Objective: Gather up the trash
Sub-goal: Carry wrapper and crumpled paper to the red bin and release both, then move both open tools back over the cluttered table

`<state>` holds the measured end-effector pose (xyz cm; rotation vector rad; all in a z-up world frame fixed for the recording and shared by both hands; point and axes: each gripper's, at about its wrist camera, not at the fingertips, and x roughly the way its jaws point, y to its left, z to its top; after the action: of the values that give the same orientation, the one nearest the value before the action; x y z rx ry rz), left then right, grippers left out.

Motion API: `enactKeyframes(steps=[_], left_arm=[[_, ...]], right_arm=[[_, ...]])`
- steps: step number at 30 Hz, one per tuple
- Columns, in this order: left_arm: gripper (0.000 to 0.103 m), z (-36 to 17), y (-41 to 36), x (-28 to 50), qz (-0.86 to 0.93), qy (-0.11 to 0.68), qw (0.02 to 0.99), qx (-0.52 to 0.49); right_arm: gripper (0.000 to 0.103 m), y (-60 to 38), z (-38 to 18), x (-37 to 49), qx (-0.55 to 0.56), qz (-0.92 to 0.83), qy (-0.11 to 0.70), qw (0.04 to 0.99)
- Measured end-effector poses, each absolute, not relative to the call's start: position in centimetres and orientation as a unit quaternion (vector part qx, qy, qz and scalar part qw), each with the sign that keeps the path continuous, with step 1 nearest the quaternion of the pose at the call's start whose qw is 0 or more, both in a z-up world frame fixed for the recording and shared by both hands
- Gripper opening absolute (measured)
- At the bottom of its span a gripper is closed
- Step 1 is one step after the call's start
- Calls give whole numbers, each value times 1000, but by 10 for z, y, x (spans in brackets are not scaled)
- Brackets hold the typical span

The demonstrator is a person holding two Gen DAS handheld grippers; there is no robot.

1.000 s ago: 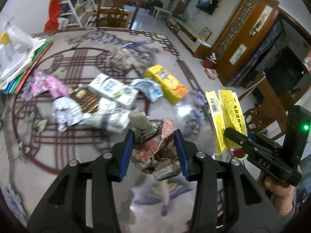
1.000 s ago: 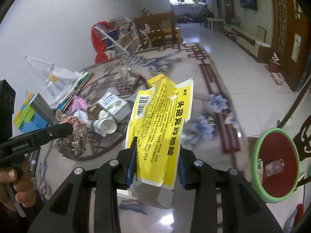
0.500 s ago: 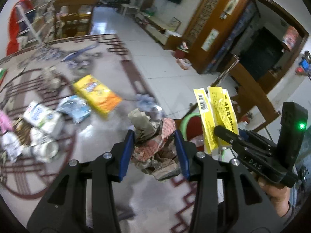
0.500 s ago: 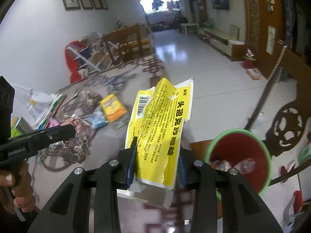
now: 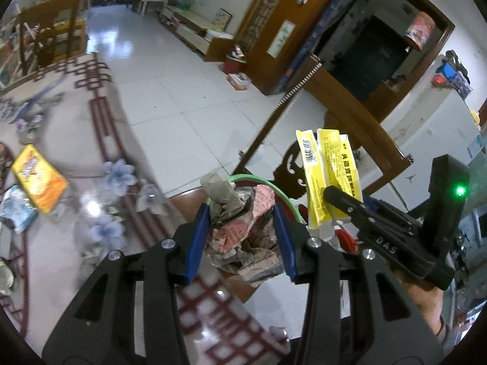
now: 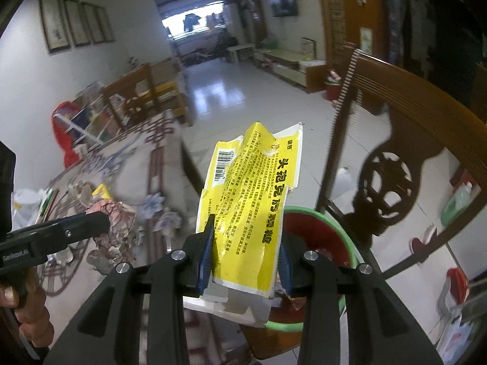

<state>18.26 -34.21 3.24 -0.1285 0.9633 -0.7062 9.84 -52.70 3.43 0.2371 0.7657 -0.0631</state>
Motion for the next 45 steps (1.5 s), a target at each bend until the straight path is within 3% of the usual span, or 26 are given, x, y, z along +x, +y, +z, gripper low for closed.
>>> enactKeyframes(steps=[9, 23, 26, 28, 30, 34, 39, 45], left_arm=[[41, 13, -396, 204, -361, 475, 800, -57], [43, -16, -432, 223, -357, 512, 778, -72], [50, -20, -439, 226, -355, 517, 776, -68], [69, -20, -441, 228, -355, 518, 775, -71], [84, -18, -442, 228, -348, 511, 783, -71], [96, -12, -432, 226, -344, 505, 787, -81], [97, -7, -415, 225, -329, 505, 792, -92], [97, 1, -396, 218, -318, 500, 801, -85]], right_arm=[[34, -568, 5, 91, 144, -73, 385, 909], [35, -584, 2, 95, 162, -86, 389, 903], [37, -585, 3, 96, 162, -89, 390, 902], [38, -587, 2, 96, 166, -89, 392, 900], [62, -588, 2, 96, 168, -91, 388, 902], [70, -588, 5, 95, 170, -95, 379, 905], [83, -586, 6, 95, 168, -94, 376, 906], [88, -580, 8, 94, 166, -93, 372, 909]])
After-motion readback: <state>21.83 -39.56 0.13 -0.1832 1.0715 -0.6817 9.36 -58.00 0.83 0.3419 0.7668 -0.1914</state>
